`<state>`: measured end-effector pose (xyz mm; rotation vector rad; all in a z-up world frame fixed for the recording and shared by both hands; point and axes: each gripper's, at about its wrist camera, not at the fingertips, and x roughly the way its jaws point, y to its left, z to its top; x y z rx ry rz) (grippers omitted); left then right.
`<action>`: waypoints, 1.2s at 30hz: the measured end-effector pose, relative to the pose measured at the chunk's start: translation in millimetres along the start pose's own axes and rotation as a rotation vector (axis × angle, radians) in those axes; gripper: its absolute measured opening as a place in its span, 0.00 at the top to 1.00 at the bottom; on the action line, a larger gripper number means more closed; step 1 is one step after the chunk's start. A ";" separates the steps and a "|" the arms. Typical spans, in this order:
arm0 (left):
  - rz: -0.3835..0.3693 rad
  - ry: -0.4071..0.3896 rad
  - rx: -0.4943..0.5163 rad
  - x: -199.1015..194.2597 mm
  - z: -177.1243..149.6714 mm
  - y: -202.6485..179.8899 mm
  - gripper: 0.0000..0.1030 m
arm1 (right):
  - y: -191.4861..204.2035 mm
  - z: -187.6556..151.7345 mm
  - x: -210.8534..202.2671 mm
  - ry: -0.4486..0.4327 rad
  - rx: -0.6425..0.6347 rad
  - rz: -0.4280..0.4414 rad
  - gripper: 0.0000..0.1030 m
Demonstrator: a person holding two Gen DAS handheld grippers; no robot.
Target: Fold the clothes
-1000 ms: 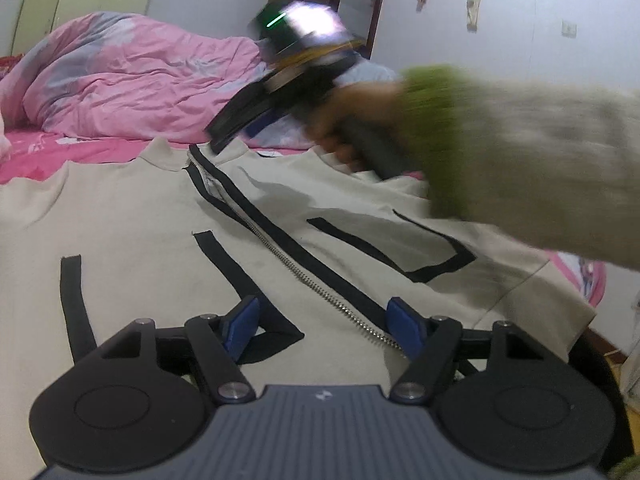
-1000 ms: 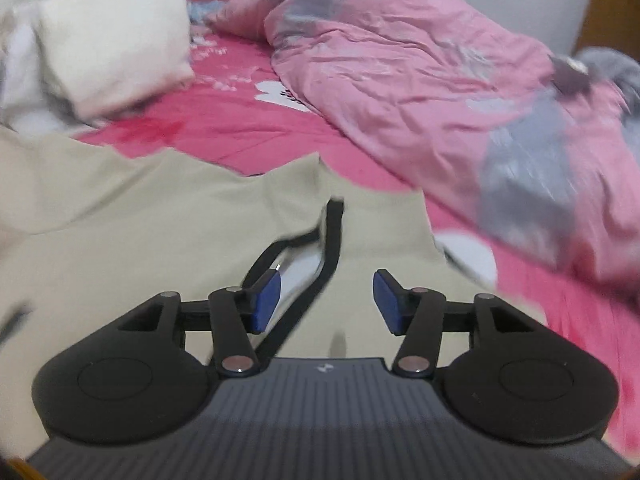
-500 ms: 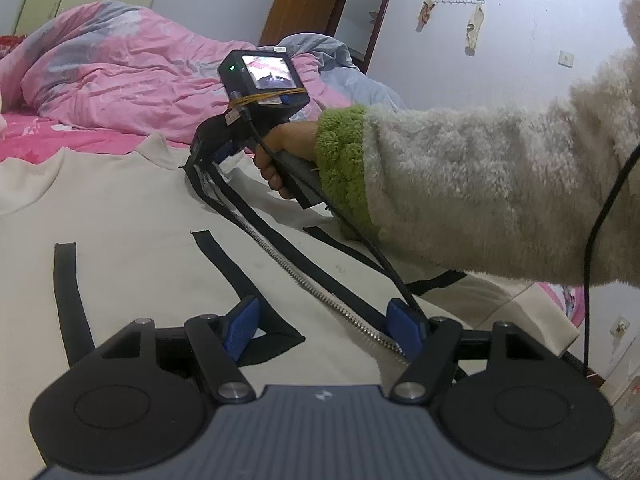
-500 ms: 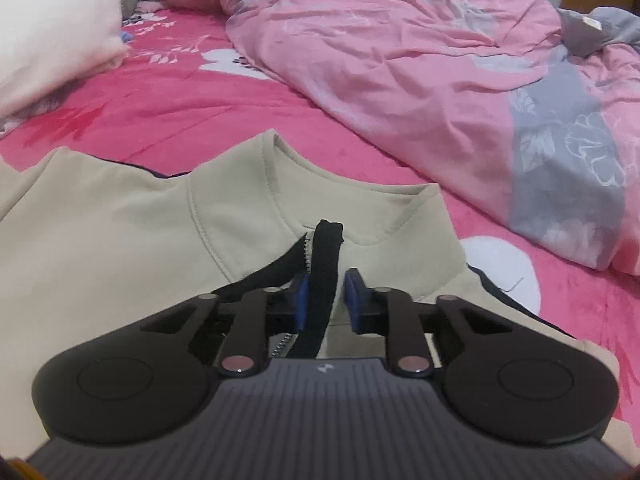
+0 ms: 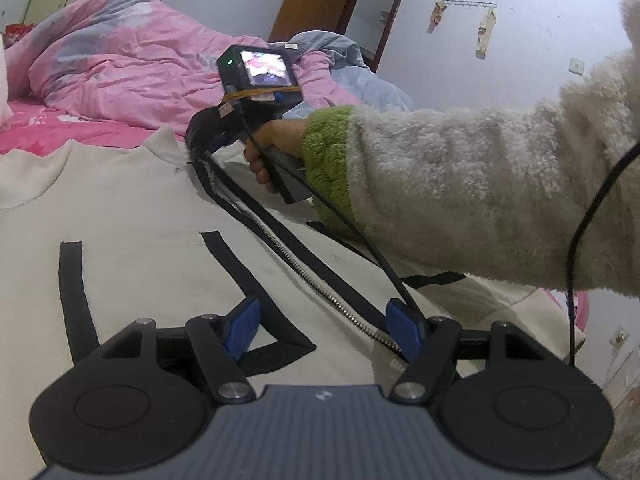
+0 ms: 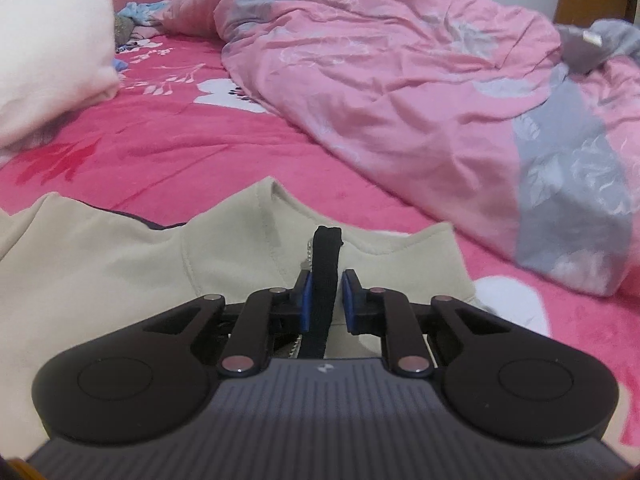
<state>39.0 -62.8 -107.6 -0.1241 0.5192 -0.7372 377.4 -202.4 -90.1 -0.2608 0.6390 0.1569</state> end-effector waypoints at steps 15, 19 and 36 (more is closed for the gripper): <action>0.014 -0.010 0.055 -4.8 12.5 -19.9 0.30 | -95.0 -23.4 -165.3 -0.197 0.285 0.158 0.59; 0.026 -0.018 0.077 -5.7 19.9 -30.2 0.30 | -133.2 -46.8 -249.6 -0.262 0.369 0.169 0.60; 0.107 0.087 0.157 48.7 10.1 -46.4 0.32 | -153.4 -108.7 -167.7 0.050 0.299 -0.054 0.81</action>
